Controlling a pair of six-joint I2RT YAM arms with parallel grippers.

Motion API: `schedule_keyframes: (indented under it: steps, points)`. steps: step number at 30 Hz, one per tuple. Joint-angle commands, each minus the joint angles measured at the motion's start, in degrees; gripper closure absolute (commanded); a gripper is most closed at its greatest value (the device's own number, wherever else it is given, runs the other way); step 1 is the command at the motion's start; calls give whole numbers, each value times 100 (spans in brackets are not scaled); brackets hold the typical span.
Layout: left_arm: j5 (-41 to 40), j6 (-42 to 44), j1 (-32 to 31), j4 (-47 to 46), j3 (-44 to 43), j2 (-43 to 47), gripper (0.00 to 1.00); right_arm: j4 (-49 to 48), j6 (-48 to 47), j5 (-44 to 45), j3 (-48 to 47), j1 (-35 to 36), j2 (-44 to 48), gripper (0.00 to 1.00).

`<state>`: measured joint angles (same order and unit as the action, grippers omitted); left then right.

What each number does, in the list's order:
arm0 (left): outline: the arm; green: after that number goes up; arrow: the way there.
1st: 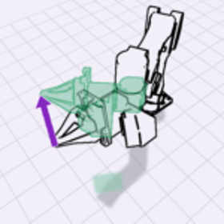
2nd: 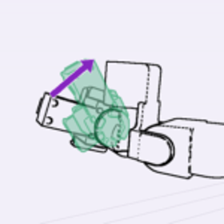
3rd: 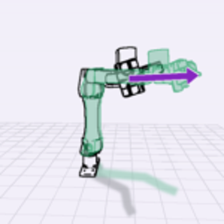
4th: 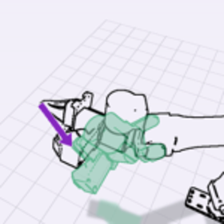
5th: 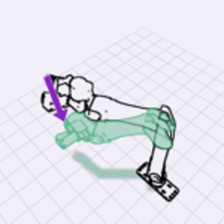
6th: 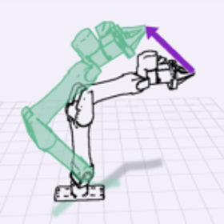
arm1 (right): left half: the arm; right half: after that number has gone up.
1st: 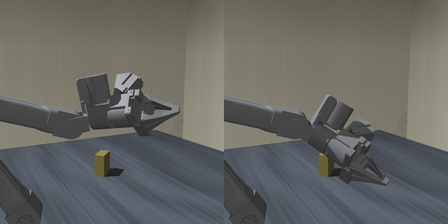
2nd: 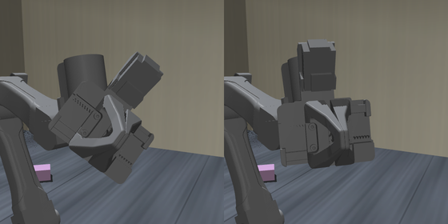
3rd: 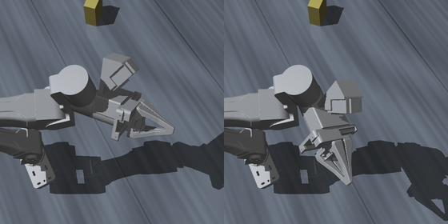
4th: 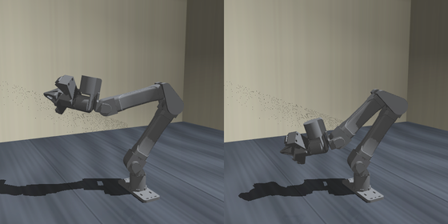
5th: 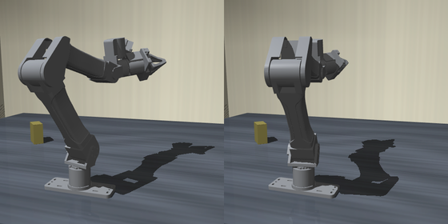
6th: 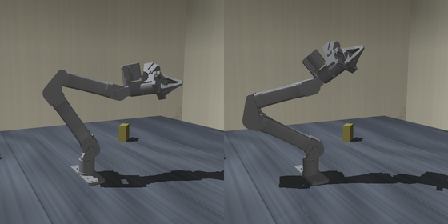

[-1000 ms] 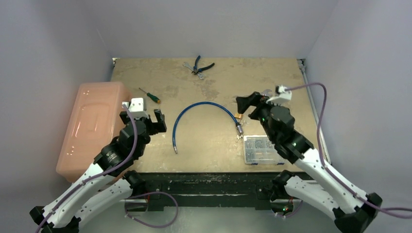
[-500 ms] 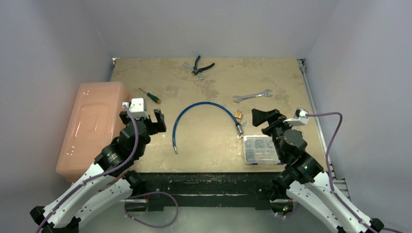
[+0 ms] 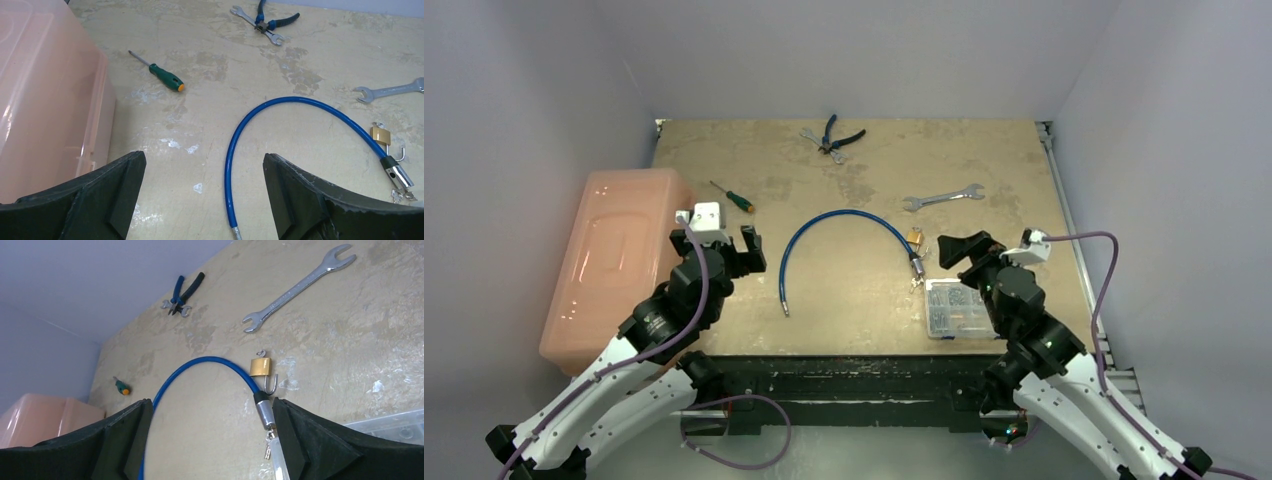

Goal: Unlock with the key

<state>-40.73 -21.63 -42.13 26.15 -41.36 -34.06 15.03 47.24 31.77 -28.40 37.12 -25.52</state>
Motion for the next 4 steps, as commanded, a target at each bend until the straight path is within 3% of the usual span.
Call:
schedule_keyframes:
  steps: [1, 4]
  points:
    - [-40, 85, 29, -215, -1, 3, 6, -548, -192, -171, 22, -4, -24, 1]
    - [-24, 109, 38, -238, 3, -12, 6, -610, -248, -341, -7, 0, -43, 1]
